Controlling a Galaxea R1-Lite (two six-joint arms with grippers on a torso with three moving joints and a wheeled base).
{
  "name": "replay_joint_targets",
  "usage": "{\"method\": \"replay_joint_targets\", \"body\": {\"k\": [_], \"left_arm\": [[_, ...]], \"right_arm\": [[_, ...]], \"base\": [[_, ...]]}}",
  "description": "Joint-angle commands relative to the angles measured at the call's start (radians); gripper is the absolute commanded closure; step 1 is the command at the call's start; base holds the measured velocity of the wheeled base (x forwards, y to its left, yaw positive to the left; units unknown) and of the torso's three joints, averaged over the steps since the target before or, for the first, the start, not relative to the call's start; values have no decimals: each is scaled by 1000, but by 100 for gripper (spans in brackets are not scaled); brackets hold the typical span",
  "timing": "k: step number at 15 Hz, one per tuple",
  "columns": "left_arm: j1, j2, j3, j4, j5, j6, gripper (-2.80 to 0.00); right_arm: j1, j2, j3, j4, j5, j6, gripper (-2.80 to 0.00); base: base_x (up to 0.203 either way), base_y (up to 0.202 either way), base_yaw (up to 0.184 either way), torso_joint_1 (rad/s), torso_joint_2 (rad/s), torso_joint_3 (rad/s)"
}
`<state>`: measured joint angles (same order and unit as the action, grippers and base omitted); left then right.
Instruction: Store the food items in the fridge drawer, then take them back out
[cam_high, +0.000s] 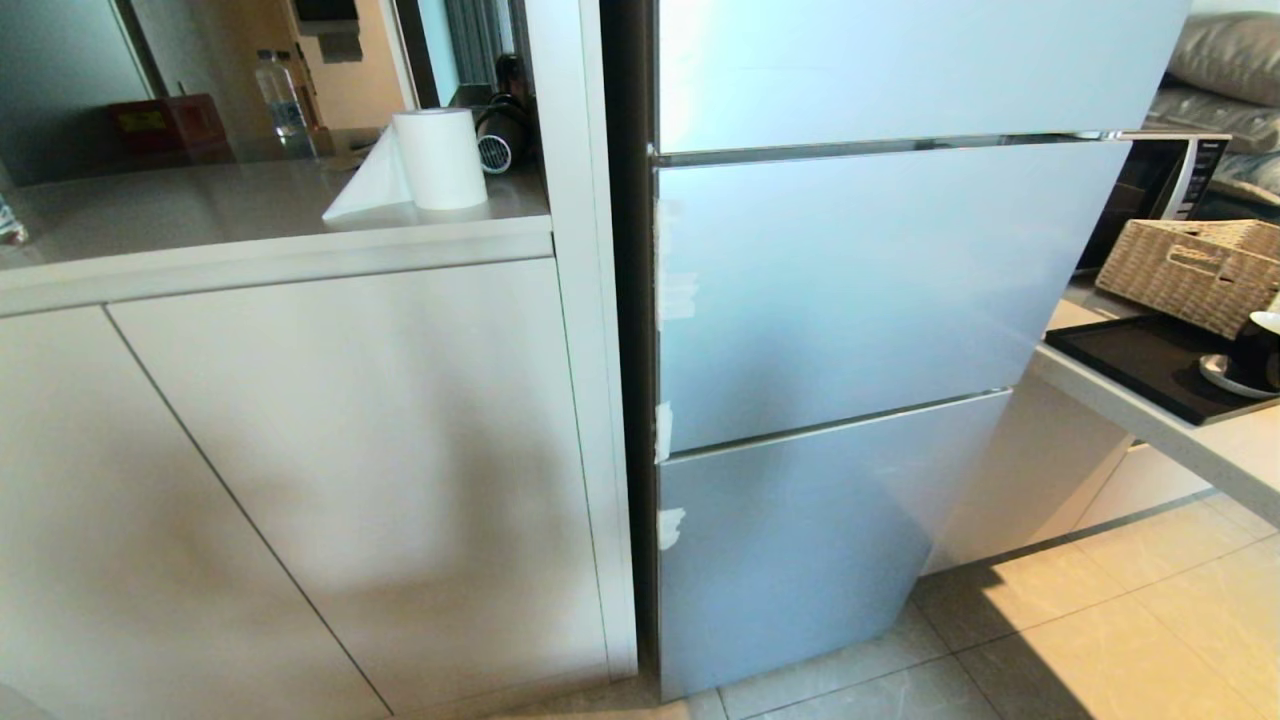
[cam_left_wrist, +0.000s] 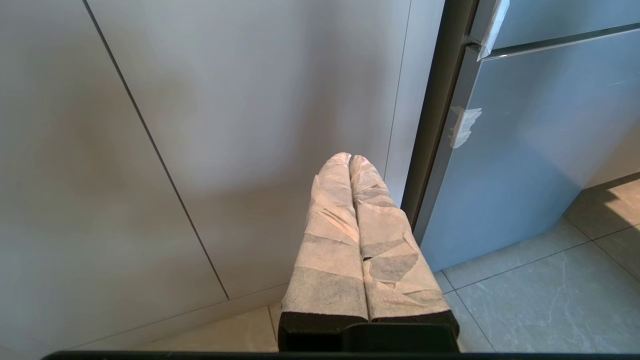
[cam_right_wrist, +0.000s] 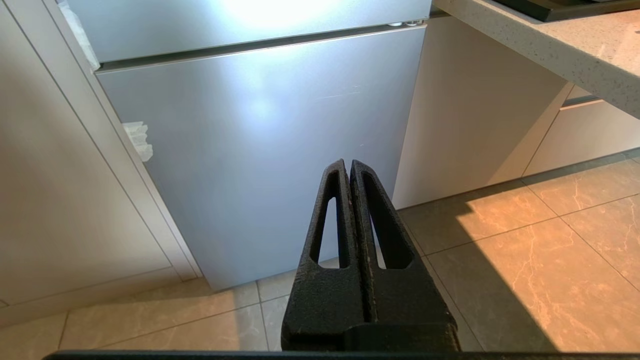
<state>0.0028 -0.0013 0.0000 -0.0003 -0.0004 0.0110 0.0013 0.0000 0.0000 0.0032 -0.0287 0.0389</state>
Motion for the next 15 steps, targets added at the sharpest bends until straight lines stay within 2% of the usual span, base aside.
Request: {"method": "replay_joint_targets", "body": {"k": [1, 3, 5, 6, 9, 10, 12, 15], "left_arm": [[0, 1, 2, -2, -1, -3, 0], [0, 2, -65, -20, -12, -11, 0], [0, 49, -218, -14, -105, -57, 0], [0, 113, -259, -9, -138, -89, 0], [-17, 462, -345, -42, -229, -210, 0], [-27, 591, -362, -94, -260, -260, 0], [-41, 860, -391, -266, -300, -358, 0], [-52, 1284, -450, -602, -320, -468, 0]], "right_arm": [[0, 1, 0, 0, 0, 1, 0], [0, 2, 0, 0, 0, 4, 0], [0, 0, 0, 0, 0, 5, 0], [0, 0, 0, 0, 0, 6, 0], [0, 0, 0, 0, 0, 7, 0], [0, 2, 0, 0, 0, 6, 0], [0, 0, 0, 0, 0, 6, 0], [0, 2, 0, 0, 0, 6, 0]], "base": [[0, 0, 0, 0, 0, 0], [0, 0, 0, 0, 0, 0], [0, 0, 0, 0, 0, 0], [0, 0, 0, 0, 0, 0], [0, 0, 0, 0, 0, 0], [0, 0, 0, 0, 0, 0], [0, 0, 0, 0, 0, 0], [0, 0, 0, 0, 0, 0]]}}
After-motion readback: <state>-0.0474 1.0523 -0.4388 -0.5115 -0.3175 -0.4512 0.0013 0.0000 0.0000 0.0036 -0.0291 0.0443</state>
